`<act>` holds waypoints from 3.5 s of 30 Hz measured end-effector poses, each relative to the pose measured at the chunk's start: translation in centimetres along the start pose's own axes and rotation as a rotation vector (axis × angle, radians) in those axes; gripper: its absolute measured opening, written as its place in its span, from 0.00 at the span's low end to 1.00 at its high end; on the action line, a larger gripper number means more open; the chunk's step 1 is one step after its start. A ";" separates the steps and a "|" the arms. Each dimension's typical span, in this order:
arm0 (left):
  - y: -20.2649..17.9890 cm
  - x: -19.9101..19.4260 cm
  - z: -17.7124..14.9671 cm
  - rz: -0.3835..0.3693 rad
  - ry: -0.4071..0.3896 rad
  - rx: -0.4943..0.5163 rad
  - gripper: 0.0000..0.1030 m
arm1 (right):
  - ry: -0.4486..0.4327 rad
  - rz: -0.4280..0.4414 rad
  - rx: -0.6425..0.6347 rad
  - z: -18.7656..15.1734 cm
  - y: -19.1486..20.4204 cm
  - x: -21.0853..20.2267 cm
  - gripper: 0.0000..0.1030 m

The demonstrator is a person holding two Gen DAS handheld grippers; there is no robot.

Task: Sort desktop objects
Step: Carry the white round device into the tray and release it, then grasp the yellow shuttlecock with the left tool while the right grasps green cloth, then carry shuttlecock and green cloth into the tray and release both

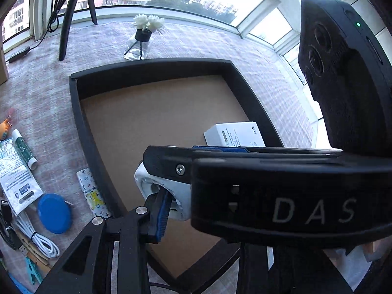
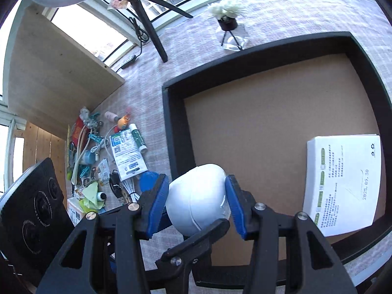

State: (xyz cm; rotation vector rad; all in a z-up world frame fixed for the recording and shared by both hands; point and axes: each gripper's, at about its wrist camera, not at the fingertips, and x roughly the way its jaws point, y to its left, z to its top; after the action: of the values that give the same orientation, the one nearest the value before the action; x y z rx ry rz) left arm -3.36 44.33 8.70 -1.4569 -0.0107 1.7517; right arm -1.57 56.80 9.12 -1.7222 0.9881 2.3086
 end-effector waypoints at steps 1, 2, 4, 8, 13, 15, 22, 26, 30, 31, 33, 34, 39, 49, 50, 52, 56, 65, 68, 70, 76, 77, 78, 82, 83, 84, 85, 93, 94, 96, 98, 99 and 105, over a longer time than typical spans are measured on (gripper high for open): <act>-0.2 0.2 -0.1 -0.001 0.011 -0.001 0.30 | -0.004 0.003 0.009 -0.1 -0.5 -0.2 0.46; -0.4 0.2 -0.1 0.003 0.013 0.000 0.30 | -0.016 -0.001 0.017 -0.2 -1.0 -0.5 0.46; -0.6 -0.1 -0.2 0.014 0.006 0.025 0.30 | -0.040 -0.016 0.025 -0.2 -1.5 -1.0 0.46; -0.2 -1.4 -0.8 0.028 -0.003 0.032 0.31 | -0.063 -0.024 0.010 -0.3 -1.2 -1.6 0.46; 2.5 -3.6 -2.0 0.054 -0.020 -0.037 0.31 | -0.047 -0.021 -0.052 -0.7 0.9 -0.9 0.46; 3.9 -4.5 -2.7 0.077 -0.026 -0.066 0.31 | -0.034 -0.011 -0.077 -1.0 2.1 -0.4 0.46; 9.0 -9.2 -6.2 0.224 -0.088 -0.136 0.31 | 0.009 0.023 -0.206 -1.9 7.4 1.7 0.46; 13.1 -12.4 -9.4 0.332 -0.135 -0.214 0.31 | 0.041 0.049 -0.299 -2.4 11.4 3.4 0.46; 17.4 -15.7 -12.9 0.418 -0.176 -0.318 0.32 | 0.083 0.076 -0.414 -3.2 16.2 5.3 0.46; 18.1 -16.3 -13.8 0.451 -0.181 -0.334 0.32 | 0.094 0.076 -0.445 -3.4 17.5 5.9 0.46; 19.8 -17.2 -15.5 0.495 -0.188 -0.381 0.32 | 0.112 0.074 -0.509 -4.1 19.9 7.1 0.46; 20.6 -17.6 -16.2 0.509 -0.192 -0.404 0.32 | 0.120 0.070 -0.540 -4.4 21.1 7.6 0.46; 23.7 -19.5 -19.1 0.567 -0.193 -0.474 0.32 | 0.132 0.025 -0.735 -6.5 26.6 10.2 0.46; 25.7 -19.5 -20.6 0.573 -0.155 -0.468 0.32 | 0.184 -0.047 -1.015 -10.0 33.3 15.3 0.46; 25.9 -19.2 -20.7 0.567 -0.150 -0.470 0.32 | 0.197 -0.052 -1.029 -10.3 33.7 15.9 0.46; 26.1 -19.1 -20.8 0.581 -0.159 -0.466 0.33 | 0.226 -0.053 -1.034 -10.6 34.2 17.2 0.46; 27.1 -19.2 -20.8 0.595 -0.159 -0.479 0.35 | 0.249 -0.084 -1.030 -10.4 34.9 19.4 0.46; 29.2 -18.1 -21.4 0.574 -0.137 -0.532 0.38 | 0.306 -0.095 -1.029 -10.5 36.4 22.3 0.46; 29.4 -18.2 -21.3 0.557 -0.139 -0.546 0.37 | 0.314 -0.080 -1.013 -10.3 36.4 22.6 0.44; 29.3 -18.2 -21.3 0.557 -0.140 -0.544 0.36 | 0.320 -0.073 -1.005 -10.2 36.4 22.6 0.36; 28.9 -18.2 -21.3 0.528 -0.148 -0.549 0.28 | 0.309 -0.028 -0.943 -9.2 36.1 21.8 0.16; 28.9 -18.3 -21.4 0.526 -0.149 -0.550 0.28 | 0.316 -0.012 -0.933 -9.0 36.0 21.7 0.14; 28.8 -18.3 -21.4 0.531 -0.148 -0.550 0.27 | 0.319 -0.003 -0.927 -9.0 36.0 21.6 0.08; 28.7 -18.7 -21.9 0.514 -0.166 -0.557 0.24 | 0.307 0.027 -0.900 -8.9 35.5 20.6 0.05; 28.6 -18.9 -22.0 0.508 -0.172 -0.560 0.24 | 0.302 0.033 -0.891 -8.8 35.4 20.2 0.05; 28.4 -19.1 -22.1 0.505 -0.178 -0.561 0.24 | 0.297 0.039 -0.880 -8.7 35.4 19.7 0.05; 28.2 -19.3 -22.1 0.509 -0.186 -0.560 0.24 | 0.292 0.050 -0.866 -8.6 35.1 19.1 0.05; 26.0 -21.2 -21.9 0.501 -0.231 -0.562 0.24 | 0.215 0.090 -0.814 -7.7 32.2 13.9 0.04; 25.5 -21.4 -21.8 0.504 -0.232 -0.552 0.24 | 0.202 0.093 -0.807 -7.4 31.5 13.0 0.04; 24.4 -21.4 -21.1 0.507 -0.232 -0.529 0.24 | 0.175 0.097 -0.784 -6.7 30.1 11.2 0.04; 23.2 -21.4 -20.2 0.500 -0.231 -0.504 0.24 | 0.148 0.098 -0.760 -6.6 29.6 10.6 0.04; 22.6 -21.5 -20.0 0.495 -0.231 -0.490 0.24 | 0.132 0.094 -0.750 -6.2 28.9 9.9 0.04; 18.5 -19.6 -15.9 0.450 -0.229 -0.401 0.24 | 0.035 0.051 -0.658 -3.2 23.1 5.6 0.04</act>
State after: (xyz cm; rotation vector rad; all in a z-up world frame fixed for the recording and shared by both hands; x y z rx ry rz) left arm -1.64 13.15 10.26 -1.6172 -0.1755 2.3837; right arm -11.13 35.26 13.73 -1.9481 0.2694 2.8533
